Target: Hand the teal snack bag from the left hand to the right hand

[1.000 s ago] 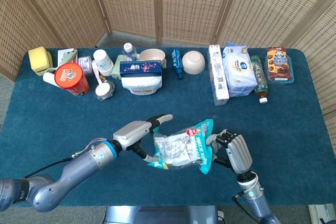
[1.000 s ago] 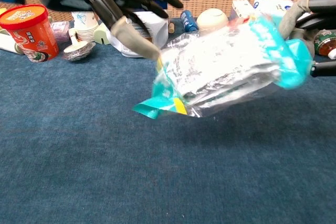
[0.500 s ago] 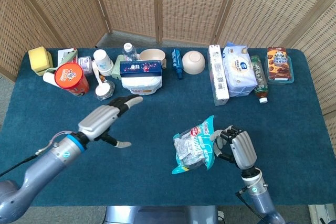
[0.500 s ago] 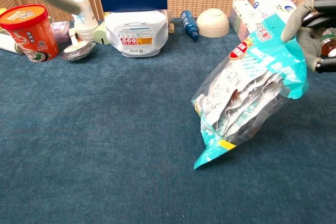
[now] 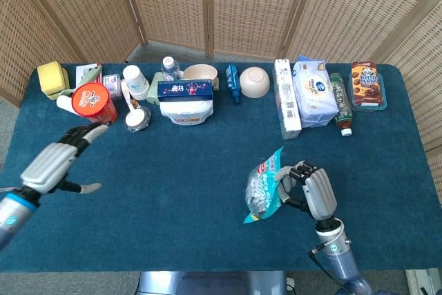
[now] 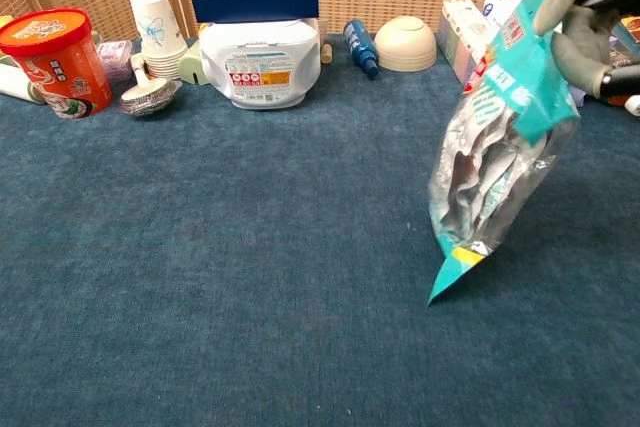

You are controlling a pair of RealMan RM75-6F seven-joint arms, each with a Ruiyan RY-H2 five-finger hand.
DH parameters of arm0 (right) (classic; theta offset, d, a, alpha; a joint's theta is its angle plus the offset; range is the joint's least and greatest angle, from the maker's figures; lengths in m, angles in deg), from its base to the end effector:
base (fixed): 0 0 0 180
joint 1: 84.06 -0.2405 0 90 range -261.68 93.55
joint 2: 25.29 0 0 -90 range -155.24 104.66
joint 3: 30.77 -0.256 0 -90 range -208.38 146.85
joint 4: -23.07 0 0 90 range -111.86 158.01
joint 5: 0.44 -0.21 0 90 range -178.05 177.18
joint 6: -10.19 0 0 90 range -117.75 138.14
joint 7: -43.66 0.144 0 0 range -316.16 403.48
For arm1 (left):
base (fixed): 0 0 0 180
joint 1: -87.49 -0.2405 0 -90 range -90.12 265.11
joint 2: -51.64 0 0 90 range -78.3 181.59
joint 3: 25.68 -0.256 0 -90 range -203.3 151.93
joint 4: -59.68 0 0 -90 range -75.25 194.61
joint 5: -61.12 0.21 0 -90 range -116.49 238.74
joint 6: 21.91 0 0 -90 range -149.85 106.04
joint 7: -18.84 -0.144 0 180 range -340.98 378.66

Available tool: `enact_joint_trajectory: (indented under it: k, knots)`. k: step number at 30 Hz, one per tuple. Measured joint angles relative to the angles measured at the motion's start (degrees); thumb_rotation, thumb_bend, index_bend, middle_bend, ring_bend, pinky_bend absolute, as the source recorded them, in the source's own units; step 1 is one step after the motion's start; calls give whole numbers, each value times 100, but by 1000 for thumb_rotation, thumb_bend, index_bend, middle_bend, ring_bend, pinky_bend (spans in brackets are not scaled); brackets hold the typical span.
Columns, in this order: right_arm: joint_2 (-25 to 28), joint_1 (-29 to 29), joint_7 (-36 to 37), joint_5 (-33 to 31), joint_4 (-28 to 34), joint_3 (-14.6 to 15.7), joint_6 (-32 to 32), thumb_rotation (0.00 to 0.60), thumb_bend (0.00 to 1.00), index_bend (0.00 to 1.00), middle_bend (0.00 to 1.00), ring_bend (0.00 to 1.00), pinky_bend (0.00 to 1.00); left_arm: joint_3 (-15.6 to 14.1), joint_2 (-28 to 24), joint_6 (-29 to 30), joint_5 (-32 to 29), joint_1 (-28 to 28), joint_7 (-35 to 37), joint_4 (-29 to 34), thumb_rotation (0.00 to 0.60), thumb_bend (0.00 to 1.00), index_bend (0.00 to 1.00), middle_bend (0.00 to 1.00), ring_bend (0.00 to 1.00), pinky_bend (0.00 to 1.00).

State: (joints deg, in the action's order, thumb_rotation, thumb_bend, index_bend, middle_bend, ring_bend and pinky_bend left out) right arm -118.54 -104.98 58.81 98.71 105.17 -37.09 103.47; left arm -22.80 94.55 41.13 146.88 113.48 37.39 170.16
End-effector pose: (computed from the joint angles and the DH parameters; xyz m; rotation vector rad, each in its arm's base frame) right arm -0.1753 -0.2420 0.0399 1.4038 -0.9737 1.8021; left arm -0.2089 0.2587 0.1907 -1.7182 -1.1679 -1.0443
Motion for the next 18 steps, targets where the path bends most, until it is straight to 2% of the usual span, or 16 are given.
enact_joint_trajectory:
  k: [9, 18]
  knots:
    - [215, -108, -367, -57, 835, -143, -194, 600, 1000, 859, 815, 724, 602, -379, 491, 1295, 440, -929, -33, -807, 600, 10, 0, 0, 0, 0]
    - [476, -313, -1141, -129, 1732, -415, -530, 600, 1000, 859, 815, 724, 602, -573, 912, 1773, 643, -1355, 61, -1258, 600, 9, 0, 0, 0, 0]
